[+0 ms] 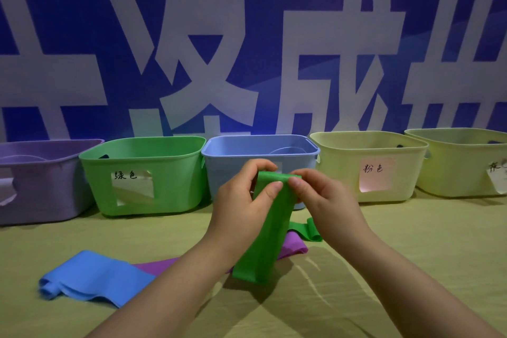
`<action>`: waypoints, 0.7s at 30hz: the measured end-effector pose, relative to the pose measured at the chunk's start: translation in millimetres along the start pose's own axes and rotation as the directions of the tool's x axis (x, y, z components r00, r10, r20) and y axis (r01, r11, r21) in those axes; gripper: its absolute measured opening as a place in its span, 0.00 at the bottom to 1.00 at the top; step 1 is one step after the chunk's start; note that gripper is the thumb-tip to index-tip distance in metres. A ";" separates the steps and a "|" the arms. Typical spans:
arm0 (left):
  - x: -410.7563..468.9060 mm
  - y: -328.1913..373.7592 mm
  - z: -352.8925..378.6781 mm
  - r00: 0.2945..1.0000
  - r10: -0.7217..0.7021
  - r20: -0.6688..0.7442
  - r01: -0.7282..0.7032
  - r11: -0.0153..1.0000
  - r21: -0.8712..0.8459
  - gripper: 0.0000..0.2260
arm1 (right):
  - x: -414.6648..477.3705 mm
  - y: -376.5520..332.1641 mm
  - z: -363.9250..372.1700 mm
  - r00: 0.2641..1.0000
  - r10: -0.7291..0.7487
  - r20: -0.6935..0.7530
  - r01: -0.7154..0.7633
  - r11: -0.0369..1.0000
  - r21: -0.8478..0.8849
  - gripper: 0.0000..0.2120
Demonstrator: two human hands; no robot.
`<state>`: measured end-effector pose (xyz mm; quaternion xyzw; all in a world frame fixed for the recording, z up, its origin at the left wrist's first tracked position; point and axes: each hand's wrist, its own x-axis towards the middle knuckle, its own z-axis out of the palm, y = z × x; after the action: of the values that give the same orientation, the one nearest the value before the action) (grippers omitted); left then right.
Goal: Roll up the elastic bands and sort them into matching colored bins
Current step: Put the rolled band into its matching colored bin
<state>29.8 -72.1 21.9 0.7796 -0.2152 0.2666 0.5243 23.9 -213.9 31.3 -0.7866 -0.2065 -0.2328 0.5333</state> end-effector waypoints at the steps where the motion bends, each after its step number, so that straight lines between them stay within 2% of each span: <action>1: 0.1 -0.2 0.1 1.000 0.007 -0.001 -0.007 1.000 0.012 0.05 | 0.1 -0.3 -0.4 1.000 0.003 0.007 -0.003 1.000 0.001 0.09; 6: 1.0 -1.6 -0.6 1.000 0.011 -0.024 -0.010 0.999 0.039 0.03 | -0.5 -0.4 -0.6 0.995 0.081 0.066 -0.082 0.996 0.017 0.16; 10: 1.8 -0.2 -1.1 0.999 -0.006 -0.039 0.006 1.000 -0.008 0.10 | -1.2 0.4 1.9 0.996 0.051 0.071 -0.059 0.993 0.107 0.06; 13: 2.2 -2.9 -1.6 0.999 -0.025 -0.043 0.025 1.000 -0.017 0.13 | -1.4 4.0 5.8 0.997 0.021 0.076 -0.028 0.996 0.090 0.11; 16: 2.2 -3.4 -1.2 0.999 -0.035 -0.030 0.034 0.999 -0.013 0.17 | -0.7 3.7 6.3 0.998 0.018 0.064 -0.023 0.997 0.075 0.09; 21: 0.6 0.9 0.9 0.996 -0.075 0.037 0.075 0.997 -0.004 0.06 | -1.1 -1.5 1.1 0.998 0.042 0.054 -0.044 0.999 0.018 0.09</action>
<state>29.9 -73.3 22.6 0.7904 -0.1962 0.2317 0.5321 22.3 -212.4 31.5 -0.7917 -0.2059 -0.1982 0.5400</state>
